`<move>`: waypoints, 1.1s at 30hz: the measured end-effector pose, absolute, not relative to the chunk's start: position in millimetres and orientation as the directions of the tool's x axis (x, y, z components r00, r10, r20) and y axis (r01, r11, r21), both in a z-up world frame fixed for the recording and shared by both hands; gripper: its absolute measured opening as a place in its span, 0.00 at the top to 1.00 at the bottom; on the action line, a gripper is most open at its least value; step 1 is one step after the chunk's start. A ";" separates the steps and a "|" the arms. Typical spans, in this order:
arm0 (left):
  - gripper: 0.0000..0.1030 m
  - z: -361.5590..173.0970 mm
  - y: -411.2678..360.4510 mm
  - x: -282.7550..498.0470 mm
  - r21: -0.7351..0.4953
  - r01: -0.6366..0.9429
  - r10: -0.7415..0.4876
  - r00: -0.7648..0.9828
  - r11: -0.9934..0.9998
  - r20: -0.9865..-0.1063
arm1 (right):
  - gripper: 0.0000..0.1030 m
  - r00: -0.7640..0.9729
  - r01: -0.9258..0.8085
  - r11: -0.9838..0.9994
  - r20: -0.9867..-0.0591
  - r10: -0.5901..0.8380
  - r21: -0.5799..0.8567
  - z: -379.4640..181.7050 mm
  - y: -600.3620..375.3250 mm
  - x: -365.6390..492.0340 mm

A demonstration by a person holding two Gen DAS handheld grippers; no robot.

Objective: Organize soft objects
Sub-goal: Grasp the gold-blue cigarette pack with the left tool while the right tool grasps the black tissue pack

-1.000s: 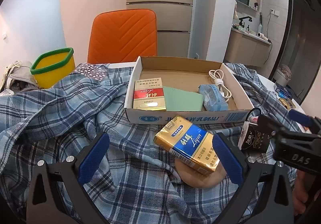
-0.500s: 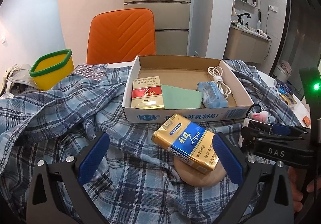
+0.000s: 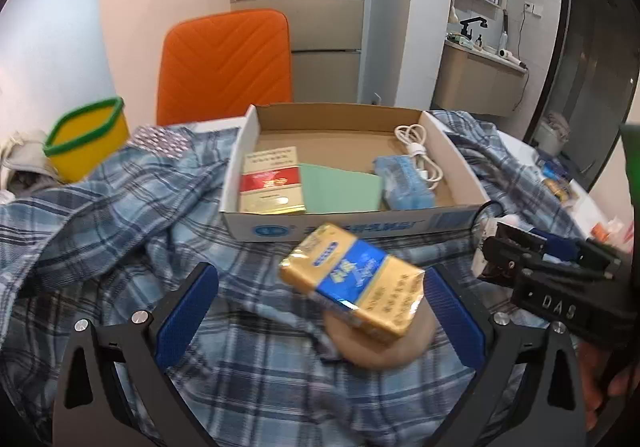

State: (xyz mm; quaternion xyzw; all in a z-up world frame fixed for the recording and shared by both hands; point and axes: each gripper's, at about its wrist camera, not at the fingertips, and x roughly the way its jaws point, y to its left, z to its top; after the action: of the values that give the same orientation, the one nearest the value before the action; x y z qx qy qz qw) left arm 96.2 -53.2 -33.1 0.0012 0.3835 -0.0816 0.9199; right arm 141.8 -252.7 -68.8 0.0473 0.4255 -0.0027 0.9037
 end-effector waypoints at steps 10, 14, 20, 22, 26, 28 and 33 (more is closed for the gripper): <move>0.04 -37.6 -63.1 134.3 -0.126 0.007 -0.108 0.560 0.992 -0.822 | 0.37 0.714 0.069 0.995 -0.700 -0.002 0.068 -46.2 -261.3 128.0; 0.10 -51.9 -72.4 144.8 -0.130 0.002 -0.114 0.496 0.992 -0.861 | 0.37 0.733 0.063 0.997 -0.680 -0.019 0.041 -41.3 -258.0 123.3; 0.11 -57.2 -83.2 150.7 -0.098 0.037 -0.104 0.458 0.995 -0.883 | 0.37 0.750 0.092 0.995 -0.660 -0.048 0.031 -35.1 -265.8 120.7; 0.15 -56.2 -85.2 152.6 -0.076 0.038 -0.085 0.467 0.996 -0.880 | 0.37 0.748 0.104 0.994 -0.662 -0.047 0.046 -34.3 -270.3 120.8; 0.32 -57.9 -88.6 150.2 -0.045 0.073 -0.073 0.458 0.996 -0.886 | 0.37 0.750 0.109 0.993 -0.660 -0.053 0.044 -34.4 -273.1 121.2; 0.38 -61.4 -89.5 148.8 -0.056 0.088 -0.089 0.437 0.995 -0.895 | 0.37 0.748 0.105 0.994 -0.662 -0.049 0.045 -34.8 -272.7 121.3; 0.48 -61.5 -80.1 134.6 -0.085 0.111 -0.126 0.448 0.990 -0.885 | 0.37 0.754 0.097 0.995 -0.655 -0.053 0.031 -34.1 -269.7 119.6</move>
State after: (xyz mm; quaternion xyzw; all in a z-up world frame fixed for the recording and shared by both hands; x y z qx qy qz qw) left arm 134.6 -80.1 -61.5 -0.0072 0.5210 -0.0694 0.8507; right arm 119.6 -269.7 -34.1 0.0313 0.3486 -0.0401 0.9359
